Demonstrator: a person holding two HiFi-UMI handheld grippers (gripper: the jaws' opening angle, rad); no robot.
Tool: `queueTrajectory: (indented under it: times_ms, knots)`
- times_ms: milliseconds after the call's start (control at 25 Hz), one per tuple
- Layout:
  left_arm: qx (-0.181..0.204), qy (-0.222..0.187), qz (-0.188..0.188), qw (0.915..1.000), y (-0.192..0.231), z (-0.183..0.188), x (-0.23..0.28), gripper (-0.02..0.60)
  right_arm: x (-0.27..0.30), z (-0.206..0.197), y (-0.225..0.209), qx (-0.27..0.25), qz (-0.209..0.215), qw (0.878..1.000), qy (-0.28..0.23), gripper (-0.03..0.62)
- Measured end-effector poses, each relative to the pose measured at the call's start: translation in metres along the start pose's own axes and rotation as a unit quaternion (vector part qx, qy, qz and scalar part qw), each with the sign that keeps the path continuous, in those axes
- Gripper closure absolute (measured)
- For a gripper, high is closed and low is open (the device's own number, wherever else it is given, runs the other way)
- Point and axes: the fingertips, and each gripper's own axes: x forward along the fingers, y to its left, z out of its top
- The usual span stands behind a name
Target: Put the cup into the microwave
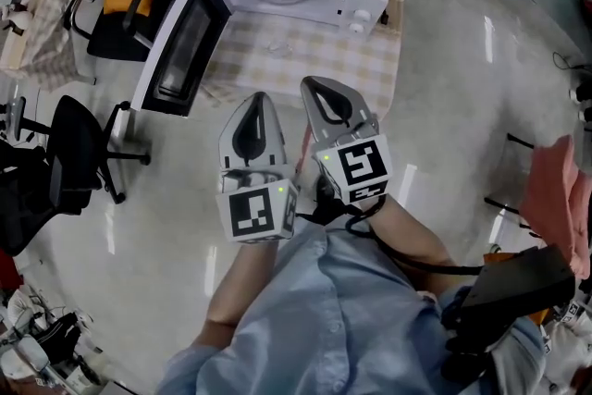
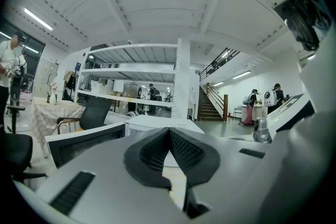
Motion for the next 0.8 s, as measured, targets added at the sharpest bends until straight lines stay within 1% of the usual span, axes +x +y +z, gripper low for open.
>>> queueTrajectory:
  times_ms: [160,320,480,800]
  knots:
    - [0.006,0.002,-0.021,0.9998,0.021,-0.003,0.019,0.575,0.023,-0.004,-0.003,0.000,-0.026,1.000,0.001,0.592]
    - [0.002,0.012,-0.061,0.9981,0.037,-0.004,0.044,0.575,0.047,-0.006,-0.008,0.004,-0.060,0.998,0.007,0.592]
    - [-0.001,0.023,-0.094,0.9953,0.051,-0.008,0.066,0.575,0.071,-0.010,-0.010,0.015,-0.084,0.996,0.016,0.592]
    - [-0.007,0.042,-0.121,0.9918,0.079,-0.023,0.099,0.575,0.106,-0.028,-0.016,0.027,-0.116,0.993,0.028,0.590]
